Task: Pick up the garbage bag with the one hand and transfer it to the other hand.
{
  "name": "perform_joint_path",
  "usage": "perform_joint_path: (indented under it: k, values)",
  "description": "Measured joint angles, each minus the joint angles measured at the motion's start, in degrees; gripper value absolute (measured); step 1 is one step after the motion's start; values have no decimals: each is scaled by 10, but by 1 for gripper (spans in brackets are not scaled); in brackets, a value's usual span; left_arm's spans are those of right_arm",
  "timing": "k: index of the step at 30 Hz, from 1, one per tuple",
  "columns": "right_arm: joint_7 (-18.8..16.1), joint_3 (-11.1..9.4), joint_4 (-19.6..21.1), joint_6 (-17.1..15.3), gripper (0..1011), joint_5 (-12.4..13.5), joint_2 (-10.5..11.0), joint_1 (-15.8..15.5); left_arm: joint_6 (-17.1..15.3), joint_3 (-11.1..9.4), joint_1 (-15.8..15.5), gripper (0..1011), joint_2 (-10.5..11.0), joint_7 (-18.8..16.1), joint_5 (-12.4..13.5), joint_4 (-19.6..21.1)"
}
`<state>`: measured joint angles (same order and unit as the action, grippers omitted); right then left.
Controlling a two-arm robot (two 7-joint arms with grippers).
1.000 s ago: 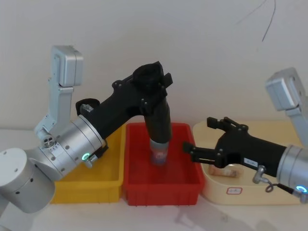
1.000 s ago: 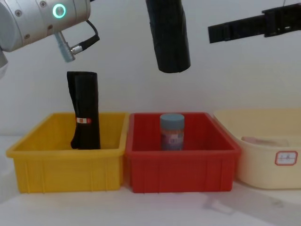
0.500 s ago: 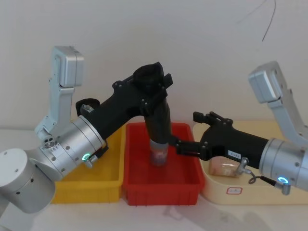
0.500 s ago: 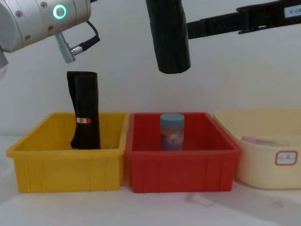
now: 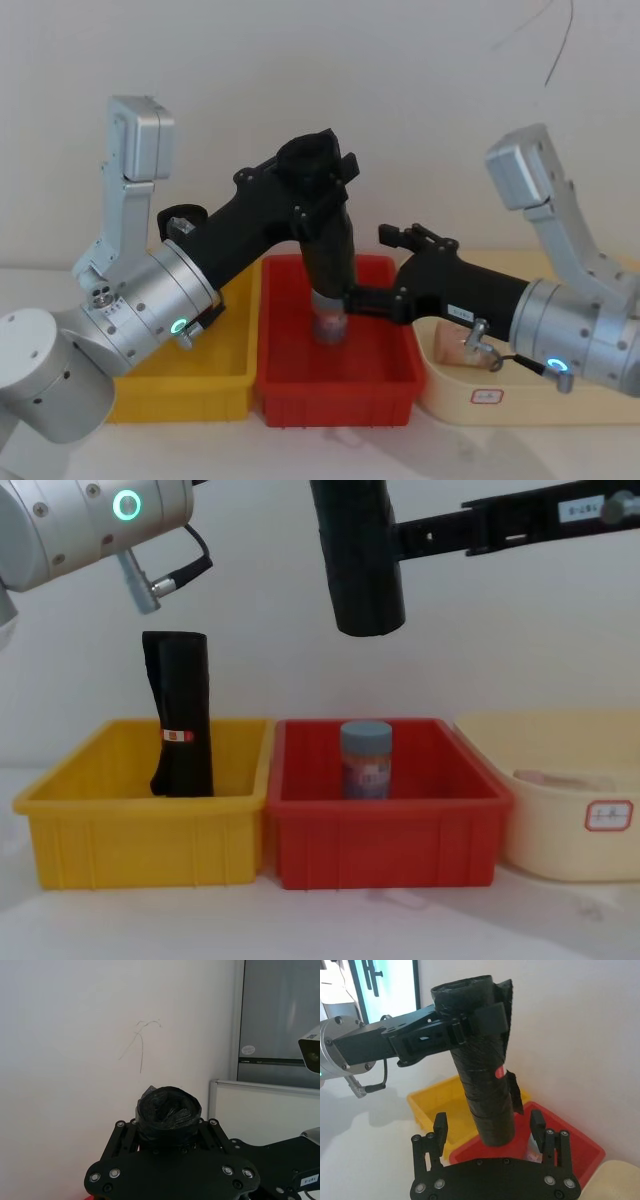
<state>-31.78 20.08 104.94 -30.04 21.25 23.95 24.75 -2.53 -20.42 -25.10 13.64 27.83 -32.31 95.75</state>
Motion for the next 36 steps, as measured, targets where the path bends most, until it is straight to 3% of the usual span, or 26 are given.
perform_joint_path:
  k: [17,36]
  values:
    - [3,34,-34,34,999,-18,-11,28,0,0,0,413,0,0,0,0]
    - [16,54,-77,70,1000,-36,-17,55,0,0,0,413,0,0,0,0]
